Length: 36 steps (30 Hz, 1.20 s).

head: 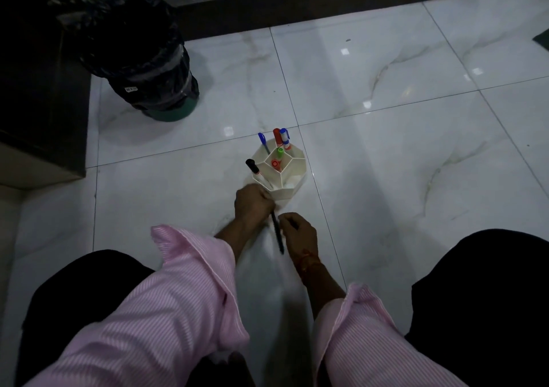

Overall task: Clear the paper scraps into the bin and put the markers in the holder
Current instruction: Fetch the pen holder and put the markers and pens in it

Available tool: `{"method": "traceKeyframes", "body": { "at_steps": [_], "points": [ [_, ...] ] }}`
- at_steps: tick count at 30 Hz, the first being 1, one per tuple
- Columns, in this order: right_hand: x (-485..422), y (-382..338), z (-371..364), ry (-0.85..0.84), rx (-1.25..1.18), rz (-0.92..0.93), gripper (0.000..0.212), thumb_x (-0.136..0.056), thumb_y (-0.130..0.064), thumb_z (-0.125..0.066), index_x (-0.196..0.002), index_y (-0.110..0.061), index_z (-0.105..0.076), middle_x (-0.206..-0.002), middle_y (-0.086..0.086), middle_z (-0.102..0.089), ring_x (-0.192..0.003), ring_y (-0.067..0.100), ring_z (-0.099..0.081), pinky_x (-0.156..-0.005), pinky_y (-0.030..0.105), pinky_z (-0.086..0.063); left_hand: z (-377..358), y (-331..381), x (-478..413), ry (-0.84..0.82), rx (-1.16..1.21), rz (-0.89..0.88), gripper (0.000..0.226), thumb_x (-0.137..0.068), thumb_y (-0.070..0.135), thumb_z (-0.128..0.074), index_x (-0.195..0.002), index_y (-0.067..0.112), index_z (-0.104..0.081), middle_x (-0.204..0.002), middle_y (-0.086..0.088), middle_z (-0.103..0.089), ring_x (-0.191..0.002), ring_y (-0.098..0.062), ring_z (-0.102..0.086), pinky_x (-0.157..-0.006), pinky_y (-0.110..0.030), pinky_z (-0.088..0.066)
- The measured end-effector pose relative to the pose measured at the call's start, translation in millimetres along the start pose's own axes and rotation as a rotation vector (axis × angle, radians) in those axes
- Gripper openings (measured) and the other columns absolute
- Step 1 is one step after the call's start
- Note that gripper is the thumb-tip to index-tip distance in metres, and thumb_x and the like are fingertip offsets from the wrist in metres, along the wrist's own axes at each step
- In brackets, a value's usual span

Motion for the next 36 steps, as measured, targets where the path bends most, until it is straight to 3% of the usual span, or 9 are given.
{"method": "traceKeyframes", "body": {
  "at_steps": [4,9,13,17,19,24,29,32,36],
  "points": [
    [6,-9,-8,-0.089,0.089,0.073,0.018,-0.095,-0.033,-0.053,-0.100,-0.023,-0.067,-0.087,-0.003,-0.071,-0.084,0.012,-0.065,-0.078,0.022,-0.048,15,-1,-6,0.025,0.342,0.212,0.013,-0.071,0.007,-0.079,-0.083,0.007,-0.073,-0.082,-0.011,-0.074,-0.073,-0.026,-0.073,-0.075,-0.039,-0.063],
    [5,-30,9,0.049,0.079,0.138,0.019,-0.091,-0.037,-0.060,-0.106,-0.025,-0.056,-0.085,0.002,-0.073,-0.074,0.007,-0.069,-0.075,0.029,-0.059,19,-16,-11,0.062,0.516,0.354,0.010,-0.082,0.008,-0.070,-0.072,0.005,-0.068,-0.075,-0.014,-0.073,-0.068,-0.025,-0.074,-0.074,-0.035,-0.062],
    [2,-61,7,0.122,0.060,0.259,0.023,-0.090,-0.043,-0.060,-0.105,-0.026,-0.055,-0.083,-0.002,-0.072,-0.071,0.008,-0.069,-0.071,0.034,-0.061,22,-17,-16,0.083,0.510,0.415,0.020,-0.088,0.018,-0.065,-0.073,0.003,-0.065,-0.070,-0.011,-0.067,-0.055,-0.020,-0.062,-0.051,-0.027,-0.049],
    [0,-101,16,0.249,0.032,0.379,0.023,-0.089,-0.033,-0.065,-0.108,-0.024,-0.058,-0.100,0.002,-0.074,-0.087,0.015,-0.071,-0.077,0.032,-0.061,24,-19,-24,0.106,0.683,0.360,0.022,-0.090,0.017,-0.055,-0.104,0.002,-0.063,-0.101,-0.015,-0.069,-0.083,-0.023,-0.065,-0.084,-0.038,-0.058],
    [1,-121,26,0.310,-0.028,0.409,0.022,-0.090,-0.028,-0.063,-0.111,-0.023,-0.058,-0.105,0.002,-0.073,-0.089,0.013,-0.071,-0.074,0.025,-0.061,30,-14,-21,0.165,0.760,0.305,0.031,-0.089,0.019,-0.051,-0.116,0.007,-0.060,-0.113,-0.018,-0.067,-0.087,-0.024,-0.062,-0.089,-0.045,-0.056],
    [7,-158,52,0.507,-0.118,0.470,0.009,-0.091,-0.020,-0.061,-0.095,-0.012,-0.058,-0.083,-0.001,-0.071,-0.072,0.008,-0.066,-0.060,0.002,-0.044,26,-3,-20,0.114,0.665,0.306,0.024,-0.092,0.028,-0.062,-0.110,0.012,-0.065,-0.101,-0.002,-0.068,-0.076,-0.016,-0.066,-0.045,-0.018,-0.051],
    [5,-165,77,0.650,-0.174,0.456,0.014,-0.098,-0.026,-0.052,-0.101,-0.013,-0.057,-0.078,0.001,-0.070,-0.066,0.003,-0.064,-0.057,0.001,-0.039,12,-6,-21,0.078,0.767,0.294,0.029,-0.086,0.021,-0.068,-0.116,0.022,-0.066,-0.110,-0.001,-0.070,-0.092,-0.024,-0.071,-0.074,-0.044,-0.062],
    [0,-157,83,0.679,-0.084,0.409,0.018,-0.099,-0.031,-0.049,-0.099,-0.013,-0.055,-0.074,-0.002,-0.064,-0.059,0.003,-0.056,-0.054,0.002,-0.036,13,-4,-26,0.103,0.738,0.279,0.032,-0.086,0.022,-0.070,-0.118,0.024,-0.066,-0.117,0.000,-0.069,-0.098,-0.024,-0.068,-0.082,-0.043,-0.061],
    [-15,-131,61,0.474,0.181,0.300,0.023,-0.098,-0.040,-0.047,-0.101,-0.019,-0.055,-0.084,-0.004,-0.068,-0.067,0.005,-0.058,-0.052,0.003,-0.029,14,-1,-25,0.124,0.719,0.269,0.034,-0.089,0.020,-0.067,-0.123,0.020,-0.064,-0.121,0.000,-0.067,-0.103,-0.024,-0.067,-0.080,-0.035,-0.061]
  ]
}}
Point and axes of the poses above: each hand's wrist, its own x-axis away from the middle knuckle, its own z-axis out of the back of the hand, y = z × x, the point moved 7 cm from there along -x, towards the middle knuckle
